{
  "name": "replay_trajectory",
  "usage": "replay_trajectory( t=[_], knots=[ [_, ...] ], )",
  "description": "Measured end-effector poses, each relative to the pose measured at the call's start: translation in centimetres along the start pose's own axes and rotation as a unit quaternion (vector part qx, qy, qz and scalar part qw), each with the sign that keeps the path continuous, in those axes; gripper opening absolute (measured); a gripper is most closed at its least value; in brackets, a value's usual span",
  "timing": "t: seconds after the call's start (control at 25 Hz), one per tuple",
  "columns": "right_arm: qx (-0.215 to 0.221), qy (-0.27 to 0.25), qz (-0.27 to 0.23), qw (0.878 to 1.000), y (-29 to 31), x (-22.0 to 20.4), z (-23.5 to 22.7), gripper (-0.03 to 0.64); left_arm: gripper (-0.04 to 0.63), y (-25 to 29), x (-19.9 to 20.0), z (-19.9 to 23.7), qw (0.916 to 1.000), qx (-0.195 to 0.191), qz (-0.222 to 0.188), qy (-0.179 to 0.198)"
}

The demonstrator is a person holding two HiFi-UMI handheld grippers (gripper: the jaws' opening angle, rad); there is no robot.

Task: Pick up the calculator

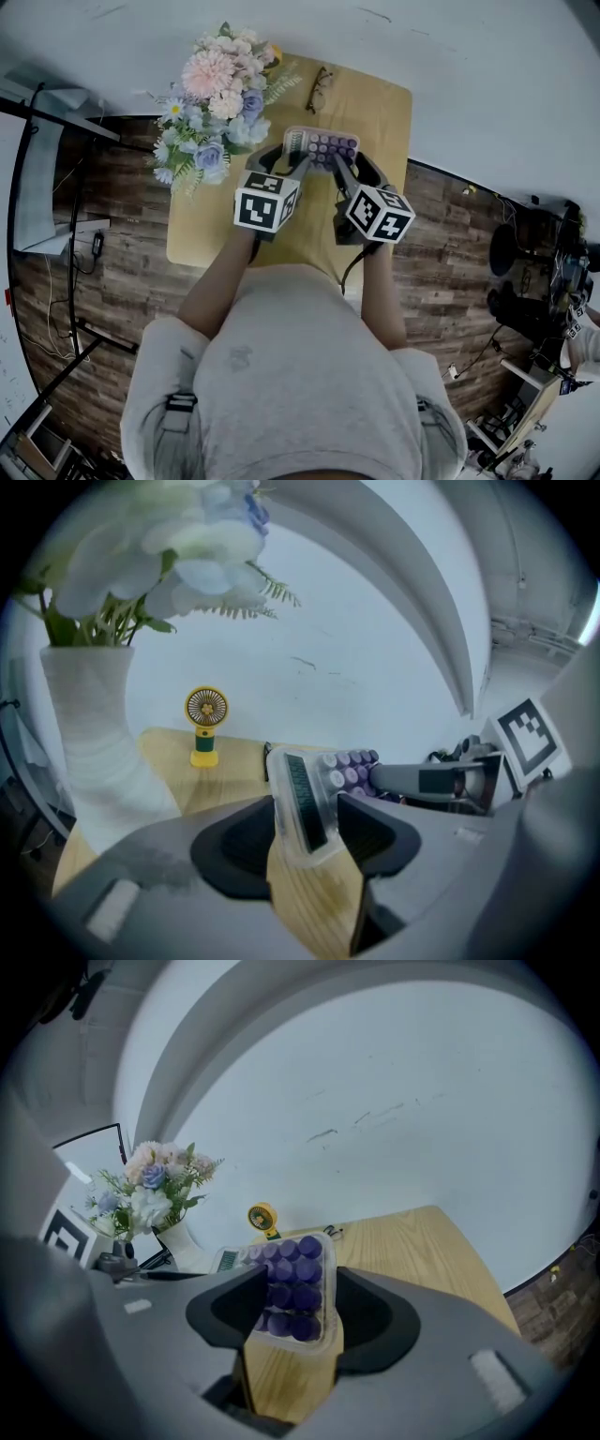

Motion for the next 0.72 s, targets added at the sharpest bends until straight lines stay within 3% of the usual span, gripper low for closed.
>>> replay_trajectory(
  t=[0.72],
  knots=[
    [0.038,-0.041,-0.097,0.994,-5.4,3.4,4.7,0.23,0.212,-5.3,5.2,-1.8,0.9934,0.02,-0.091,0.067]
  ],
)
Point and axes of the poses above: the fingertips, and each gripper's own axes: y forward along the fingers, z to its left, x out of its top, the point moved 2 cm from there along -y, backward along the fingers, and after that the axes turned 15 degrees about y, right-handed, at the moved point
